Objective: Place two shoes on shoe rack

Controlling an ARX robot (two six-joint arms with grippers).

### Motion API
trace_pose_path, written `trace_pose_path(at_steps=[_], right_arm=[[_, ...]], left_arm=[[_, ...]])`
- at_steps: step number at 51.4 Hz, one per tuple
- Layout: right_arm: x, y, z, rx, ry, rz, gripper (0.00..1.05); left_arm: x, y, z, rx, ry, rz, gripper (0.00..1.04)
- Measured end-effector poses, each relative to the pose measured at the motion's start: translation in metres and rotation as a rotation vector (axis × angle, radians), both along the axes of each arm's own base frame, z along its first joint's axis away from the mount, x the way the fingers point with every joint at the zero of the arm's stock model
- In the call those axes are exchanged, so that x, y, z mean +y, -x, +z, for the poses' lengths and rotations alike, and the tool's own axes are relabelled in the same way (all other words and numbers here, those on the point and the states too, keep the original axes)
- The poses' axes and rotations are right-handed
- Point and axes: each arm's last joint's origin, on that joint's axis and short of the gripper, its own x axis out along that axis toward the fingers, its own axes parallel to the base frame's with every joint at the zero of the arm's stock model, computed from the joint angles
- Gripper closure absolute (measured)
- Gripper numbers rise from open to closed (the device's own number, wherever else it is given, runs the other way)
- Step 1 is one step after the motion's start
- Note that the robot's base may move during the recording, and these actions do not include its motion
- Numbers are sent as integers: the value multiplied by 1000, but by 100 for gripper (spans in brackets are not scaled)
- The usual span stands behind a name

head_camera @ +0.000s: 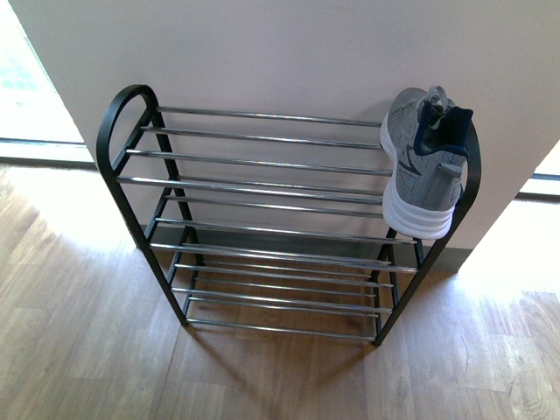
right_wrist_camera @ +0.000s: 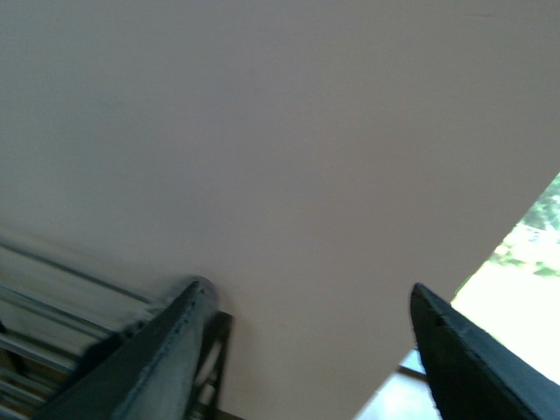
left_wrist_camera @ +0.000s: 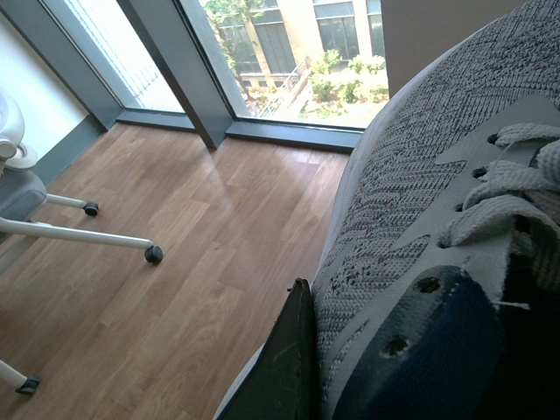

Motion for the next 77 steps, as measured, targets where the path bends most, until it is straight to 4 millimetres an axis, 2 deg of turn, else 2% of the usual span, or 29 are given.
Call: trace_pose_path(at_steps=[9, 10, 15, 21, 32, 57, 70, 77], right_arm=[[31, 29, -18, -43, -135, 7, 63], [36, 35, -23, -40, -153, 7, 69], [51, 53, -41, -20, -184, 2, 88], [61, 68, -51, -17, -192, -1, 103], [77, 90, -64, -24, -196, 5, 103], [101, 128, -83, -20, -196, 14, 103], [102, 140, -91, -37, -195, 10, 103], [102, 145, -89, -45, -196, 11, 103]], left_arm=[[0, 0, 0, 0, 0, 0, 103], [0, 0, 0, 0, 0, 1, 103], [0, 0, 0, 0, 0, 0, 103], [0, 0, 0, 0, 0, -1, 103], [0, 0, 0, 0, 0, 0, 103], [0, 0, 0, 0, 0, 0, 103], [0, 0, 0, 0, 0, 0, 103], [0, 0, 0, 0, 0, 0, 103]])
